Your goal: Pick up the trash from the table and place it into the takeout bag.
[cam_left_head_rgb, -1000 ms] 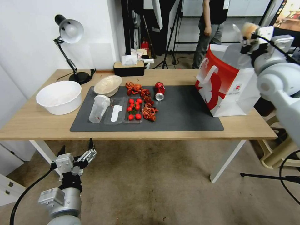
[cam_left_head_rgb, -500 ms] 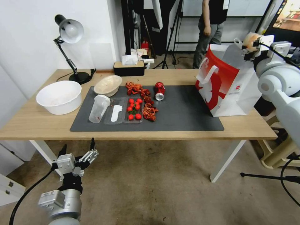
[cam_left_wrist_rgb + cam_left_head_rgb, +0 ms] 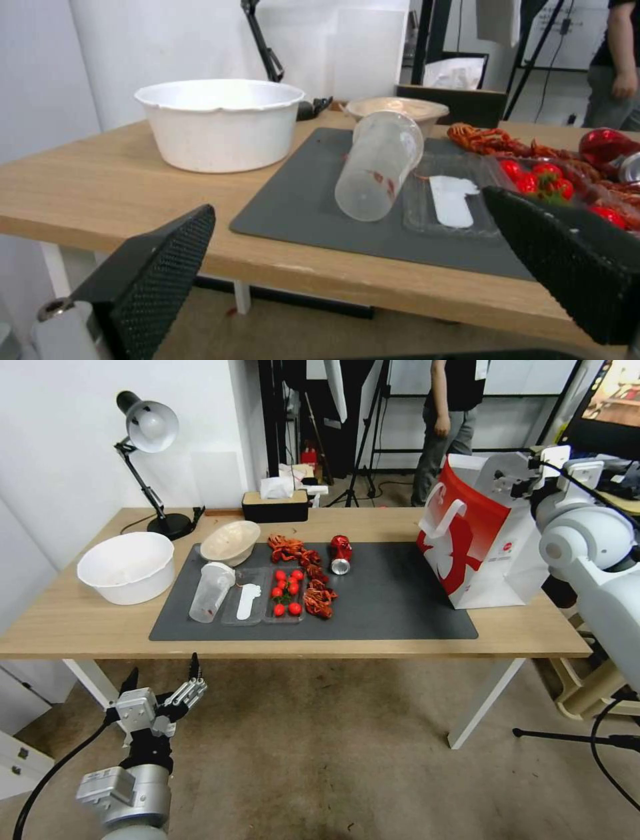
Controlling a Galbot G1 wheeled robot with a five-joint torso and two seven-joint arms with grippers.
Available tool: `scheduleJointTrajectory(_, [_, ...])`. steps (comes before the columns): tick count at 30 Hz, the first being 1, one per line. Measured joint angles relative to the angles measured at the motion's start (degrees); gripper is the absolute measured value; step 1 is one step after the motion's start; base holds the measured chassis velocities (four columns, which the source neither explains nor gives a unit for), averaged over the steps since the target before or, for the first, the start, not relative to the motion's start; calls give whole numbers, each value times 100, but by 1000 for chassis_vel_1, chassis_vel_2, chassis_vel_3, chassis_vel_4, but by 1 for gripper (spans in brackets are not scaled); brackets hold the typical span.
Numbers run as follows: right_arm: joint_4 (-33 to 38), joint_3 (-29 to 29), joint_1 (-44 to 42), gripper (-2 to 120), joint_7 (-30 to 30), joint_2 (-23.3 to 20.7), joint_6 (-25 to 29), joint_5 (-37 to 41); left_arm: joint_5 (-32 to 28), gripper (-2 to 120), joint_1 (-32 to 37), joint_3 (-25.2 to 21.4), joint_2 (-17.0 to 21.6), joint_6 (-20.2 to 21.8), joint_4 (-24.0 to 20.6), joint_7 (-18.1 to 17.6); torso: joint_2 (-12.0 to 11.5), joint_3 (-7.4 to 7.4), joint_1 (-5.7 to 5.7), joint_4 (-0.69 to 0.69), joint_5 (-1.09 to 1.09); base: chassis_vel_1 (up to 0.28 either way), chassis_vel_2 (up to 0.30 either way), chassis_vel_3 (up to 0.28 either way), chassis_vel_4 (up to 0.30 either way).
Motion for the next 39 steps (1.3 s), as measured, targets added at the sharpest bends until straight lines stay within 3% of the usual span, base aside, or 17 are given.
scheduleJointTrajectory(3, [177, 52, -83, 100, 0, -3, 274, 281, 0, 100, 5, -6, -5, -6, -11, -6, 0, 0, 0, 1, -1, 0, 0, 0, 0])
scheduleJointTrajectory(11, [1459, 231, -967, 100, -85, -74, 1328, 802, -18, 100, 44, -10, -16, -22, -109, 19, 0, -1, 0, 1, -2, 0, 0, 0, 0])
scheduleJointTrajectory(14, [2165, 506, -1933, 100, -357, -88, 2136, 698, -14, 100, 57, 10, -50, -71, -83, 37, 0, -1, 0, 0, -1, 0, 0, 0, 0])
scheduleJointTrajectory(17, [2420, 661, -2594, 100, -486, -40, 2512, 470, -6, 100, 59, 27, -68, -103, -44, 52, 0, -1, -1, 2, -1, 0, 0, 0, 0])
scheduleJointTrajectory(25, [2701, 1547, -4532, 100, -1223, 361, 3226, -478, 55, 100, 14, 37, -100, -130, 11, 12, 0, -1, -1, 0, 1, 0, 0, 0, 0])
scheduleJointTrajectory(29, [2618, 1999, -5830, 100, -1839, 867, 3943, -918, 16, 100, -10, 12, -68, -131, 52, 18, 1, -2, -1, -1, -2, 0, 0, 0, 0])
scheduleJointTrajectory(32, [2504, 2064, -6302, 100, -2173, 1206, 4303, -1084, 1, 100, -20, 15, -70, -131, 71, 22, 0, -1, -1, 0, 0, 0, 0, 0, 0])
scheduleJointTrajectory(39, [2333, 1927, -6664, 100, -2482, 1579, 4544, -1346, -27, 100, -30, 29, -14, -119, 89, 27, 0, -1, -1, 1, 1, 0, 0, 0, 0])
